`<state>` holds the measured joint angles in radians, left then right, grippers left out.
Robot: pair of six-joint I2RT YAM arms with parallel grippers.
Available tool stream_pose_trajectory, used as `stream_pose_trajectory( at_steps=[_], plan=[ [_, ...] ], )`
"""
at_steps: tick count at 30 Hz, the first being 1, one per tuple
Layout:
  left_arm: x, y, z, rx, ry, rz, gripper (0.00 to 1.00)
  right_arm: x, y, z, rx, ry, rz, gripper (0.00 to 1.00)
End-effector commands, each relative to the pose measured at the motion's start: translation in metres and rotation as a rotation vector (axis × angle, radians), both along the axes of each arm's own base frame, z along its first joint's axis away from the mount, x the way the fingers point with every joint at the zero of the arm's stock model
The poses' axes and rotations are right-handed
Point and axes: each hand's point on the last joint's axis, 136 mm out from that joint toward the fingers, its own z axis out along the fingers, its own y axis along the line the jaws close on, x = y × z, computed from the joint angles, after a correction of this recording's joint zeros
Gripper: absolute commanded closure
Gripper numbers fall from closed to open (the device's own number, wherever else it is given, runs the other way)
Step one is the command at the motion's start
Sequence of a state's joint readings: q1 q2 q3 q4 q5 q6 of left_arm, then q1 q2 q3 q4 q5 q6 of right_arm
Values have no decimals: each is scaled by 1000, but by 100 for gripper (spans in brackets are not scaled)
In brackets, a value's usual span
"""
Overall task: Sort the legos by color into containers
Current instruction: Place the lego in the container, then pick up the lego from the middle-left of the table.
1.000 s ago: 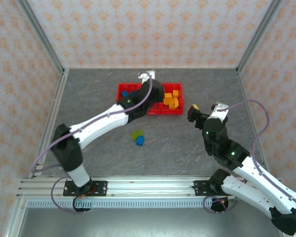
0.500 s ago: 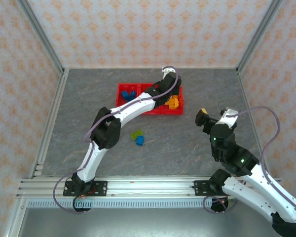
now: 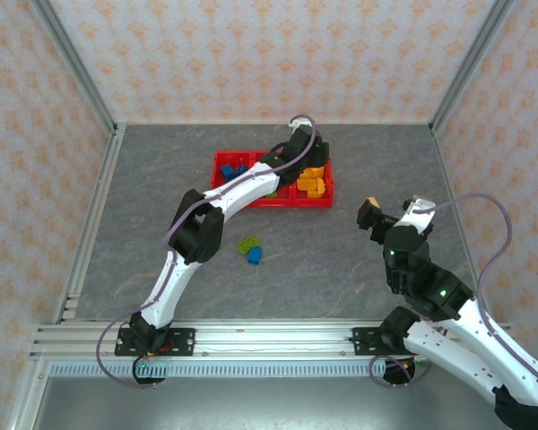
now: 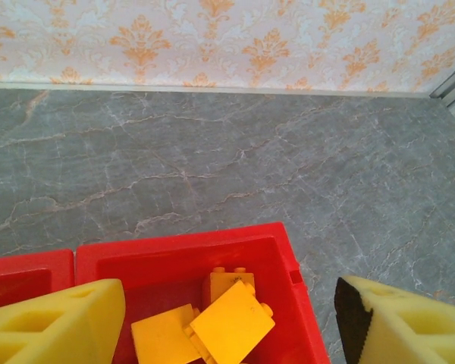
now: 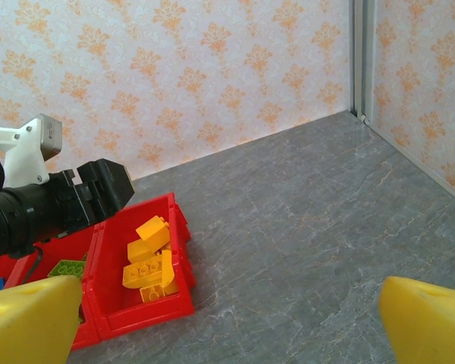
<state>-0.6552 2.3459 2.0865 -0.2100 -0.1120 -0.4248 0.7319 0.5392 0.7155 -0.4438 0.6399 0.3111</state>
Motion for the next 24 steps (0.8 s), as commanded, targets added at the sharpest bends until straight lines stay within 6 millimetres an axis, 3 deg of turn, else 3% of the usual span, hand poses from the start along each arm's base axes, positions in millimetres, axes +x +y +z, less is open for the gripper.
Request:
stream_pose_trajectory(
  at_steps=[1,5,12,13,15,21,24],
  plan=[
    [4,4,32,-35,-56,10,18,-3,-9,9,1,-14,-39,0],
    [-12,22,58,-6,-106,12,1,-1,-7,7,5,-14,-33,0],
    [-66,81,45,95,-55,80,1,5,3,0,7,-7,-5,0],
    [-78,92,56,72,-67,97,1,7,7,-1,8,-4,5,0],
    [-101,106,51,54,-51,100,1,11,12,-4,6,5,19,0],
    [-178,146,9,8,64,96,1,22,32,-17,25,31,70,0],
    [-211,166,-6,-39,122,175,1,26,41,-21,38,39,95,0]
  ],
)
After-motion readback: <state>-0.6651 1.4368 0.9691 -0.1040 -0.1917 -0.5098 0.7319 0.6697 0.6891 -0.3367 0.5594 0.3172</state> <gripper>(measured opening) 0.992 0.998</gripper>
